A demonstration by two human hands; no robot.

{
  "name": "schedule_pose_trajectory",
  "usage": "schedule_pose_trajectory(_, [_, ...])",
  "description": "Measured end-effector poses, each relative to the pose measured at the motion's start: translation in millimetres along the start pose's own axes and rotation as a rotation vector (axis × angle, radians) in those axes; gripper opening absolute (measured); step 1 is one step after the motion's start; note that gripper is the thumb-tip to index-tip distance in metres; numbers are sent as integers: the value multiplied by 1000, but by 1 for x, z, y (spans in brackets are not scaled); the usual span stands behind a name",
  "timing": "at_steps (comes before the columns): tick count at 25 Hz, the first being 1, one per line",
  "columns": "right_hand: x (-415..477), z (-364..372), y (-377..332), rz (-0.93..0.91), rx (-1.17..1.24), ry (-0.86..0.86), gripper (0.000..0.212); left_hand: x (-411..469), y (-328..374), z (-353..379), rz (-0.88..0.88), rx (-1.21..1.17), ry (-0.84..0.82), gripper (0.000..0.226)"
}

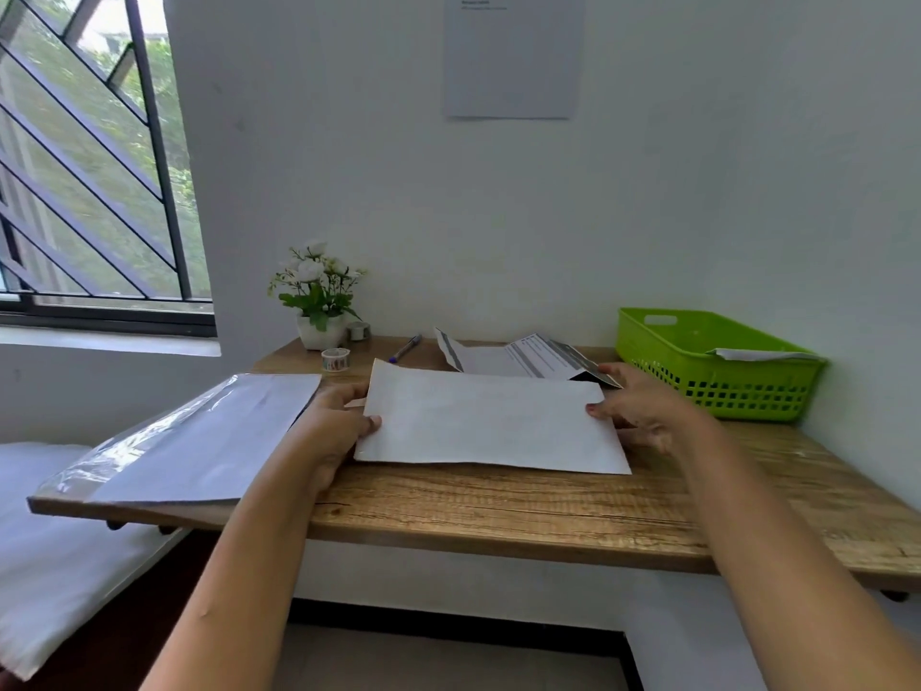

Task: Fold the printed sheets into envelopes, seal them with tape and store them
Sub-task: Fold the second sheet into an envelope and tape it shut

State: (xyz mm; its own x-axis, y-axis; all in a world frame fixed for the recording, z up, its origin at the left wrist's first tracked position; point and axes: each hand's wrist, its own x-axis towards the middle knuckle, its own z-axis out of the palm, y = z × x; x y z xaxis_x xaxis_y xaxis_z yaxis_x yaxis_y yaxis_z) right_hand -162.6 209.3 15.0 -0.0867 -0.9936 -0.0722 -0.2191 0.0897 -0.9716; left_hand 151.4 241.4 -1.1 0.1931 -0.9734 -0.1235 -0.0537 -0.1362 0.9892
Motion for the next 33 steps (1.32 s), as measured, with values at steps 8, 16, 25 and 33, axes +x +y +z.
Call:
schedule_pose_trajectory(8, [-35,99,-9,-323,-1060,-279,70,-6,-4,16,215,581,189,64])
schedule_pose_trajectory(16, [-32,122,4,-326,-1227,-409,64,-5,-12,41,267,1293,-231,53])
schedule_pose_trajectory(25, [-13,28,29,-65,-1255,-180,74,-7,-12,40,211,1408,-233,61])
schedule_pose_trajectory(33, [-6,77,17,-207,-1273,-166,60,9,3,85,325,1491,-455,63])
